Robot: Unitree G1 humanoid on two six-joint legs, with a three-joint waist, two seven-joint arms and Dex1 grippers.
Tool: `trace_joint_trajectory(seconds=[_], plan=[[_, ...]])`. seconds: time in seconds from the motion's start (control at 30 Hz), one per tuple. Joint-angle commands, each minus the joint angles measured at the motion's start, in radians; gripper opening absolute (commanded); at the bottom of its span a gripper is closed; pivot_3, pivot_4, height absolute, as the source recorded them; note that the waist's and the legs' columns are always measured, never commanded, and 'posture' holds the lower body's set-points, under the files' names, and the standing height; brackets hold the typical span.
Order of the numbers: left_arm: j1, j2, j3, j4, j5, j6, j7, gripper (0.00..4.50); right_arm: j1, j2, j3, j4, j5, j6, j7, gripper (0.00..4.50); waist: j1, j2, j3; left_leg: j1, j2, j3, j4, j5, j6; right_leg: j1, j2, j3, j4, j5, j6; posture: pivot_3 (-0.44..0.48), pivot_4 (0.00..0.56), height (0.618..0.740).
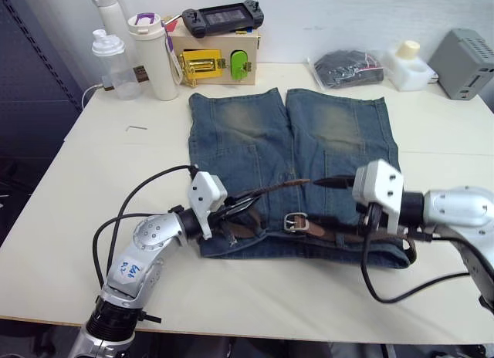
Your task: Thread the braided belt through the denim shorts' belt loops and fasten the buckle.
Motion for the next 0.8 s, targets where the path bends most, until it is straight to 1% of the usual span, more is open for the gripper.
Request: trace_joint_trajectory(seconds=[0.03, 0.17, 0.37, 0.53, 0.57, 0.6, 0.63, 0.7, 0.73, 0.77, 0.8], plan=[[-0.052, -0.022, 0.048, -0.077, -0.055, 0.04, 0.025, 0.0, 0.04, 0.01, 0.018, -0.08, -0.053, -0.035, -0.043, 4.44, -0.002, 0.0, 0.0, 0.0, 0.0, 0.0, 0.0, 0.0, 0.0, 0.0, 0.0, 0.0, 0.0, 0.0, 0.0, 0.0, 0.15, 0.645], [-0.087, -0.029, 0.065, -0.104, -0.084, 0.09, 0.036, 0.0, 0.093, 0.048, 0.04, -0.093, -0.086, -0.036, -0.091, 4.44, -0.001, 0.0, 0.0, 0.0, 0.0, -0.001, 0.0, 0.0, 0.0, 0.0, 0.0, -0.001, 0.0, 0.0, 0.0, 0.0, 0.15, 0.645], [-0.099, -0.033, 0.09, -0.117, -0.109, 0.137, 0.042, 0.0, 0.14, 0.11, 0.091, -0.053, -0.173, -0.06, -0.17, 4.44, -0.001, 0.0, 0.0, 0.0, 0.0, -0.001, 0.0, 0.0, -0.001, 0.0, 0.0, -0.002, 0.0, 0.0, 0.0, 0.0, 0.15, 0.645], [-0.091, -0.016, 0.095, -0.113, -0.1, 0.151, 0.036, 0.0, 0.11, 0.167, 0.086, -0.029, -0.174, -0.034, -0.212, 4.44, -0.001, 0.0, 0.0, 0.0, 0.0, -0.001, 0.0, 0.0, -0.001, 0.0, 0.0, -0.002, 0.0, 0.0, 0.001, 0.0, 0.15, 0.645], [-0.086, -0.013, 0.094, -0.112, -0.097, 0.151, 0.034, 0.0, 0.105, 0.17, 0.088, -0.027, -0.178, -0.03, -0.214, 4.21, -0.002, 0.0, 0.0, 0.0, 0.0, -0.001, 0.0, 0.0, -0.001, 0.0, 0.0, -0.002, 0.0, 0.0, 0.001, 0.0, 0.15, 0.645], [-0.082, -0.011, 0.094, -0.112, -0.097, 0.151, 0.033, 0.0, 0.102, 0.17, 0.091, -0.024, -0.184, -0.028, -0.214, 3.88, -0.002, 0.0, 0.0, 0.0, 0.0, -0.001, 0.0, 0.0, -0.001, 0.0, 0.0, -0.002, 0.0, 0.0, 0.001, 0.0, 0.15, 0.645], [-0.08, -0.011, 0.094, -0.111, -0.096, 0.151, 0.033, 0.0, 0.101, 0.17, 0.092, -0.02, -0.188, -0.024, -0.215, 3.7, -0.002, 0.0, 0.0, 0.0, 0.0, -0.001, 0.0, 0.0, -0.001, 0.0, 0.0, -0.002, 0.0, 0.0, 0.001, 0.0, 0.15, 0.645], [-0.078, -0.009, 0.093, -0.108, -0.093, 0.149, 0.031, 0.0, 0.098, 0.168, 0.092, -0.012, -0.192, -0.025, -0.214, 2.95, -0.002, 0.0, 0.0, 0.0, 0.0, -0.001, 0.0, 0.0, -0.001, 0.0, 0.0, -0.002, 0.0, 0.0, 0.001, 0.0, 0.15, 0.645], [-0.077, -0.002, 0.088, -0.106, -0.086, 0.146, 0.027, 0.0, 0.094, 0.167, 0.092, -0.009, -0.193, -0.024, -0.214, 2.2, -0.002, 0.0, 0.0, 0.0, 0.0, -0.001, 0.0, 0.0, -0.001, 0.0, 0.0, -0.002, 0.0, 0.0, 0.001, 0.0, 0.15, 0.645], [-0.075, 0.005, 0.083, -0.105, -0.079, 0.143, 0.022, 0.0, 0.09, 0.166, 0.093, -0.009, -0.192, -0.021, -0.213, 2.2, -0.002, 0.0, 0.0, 0.0, 0.0, -0.001, 0.0, 0.0, -0.001, 0.0, 0.0, -0.002, 0.0, 0.0, 0.001, 0.0, 0.15, 0.645], [-0.075, 0.008, 0.08, -0.103, -0.075, 0.142, 0.019, 0.0, 0.085, 0.167, 0.093, -0.009, -0.192, -0.019, -0.213, 1.61, -0.002, 0.0, 0.0, 0.0, 0.0, -0.001, 0.0, 0.0, -0.001, 0.0, 0.0, -0.002, 0.0, 0.0, 0.001, 0.0, 0.15, 0.645]])
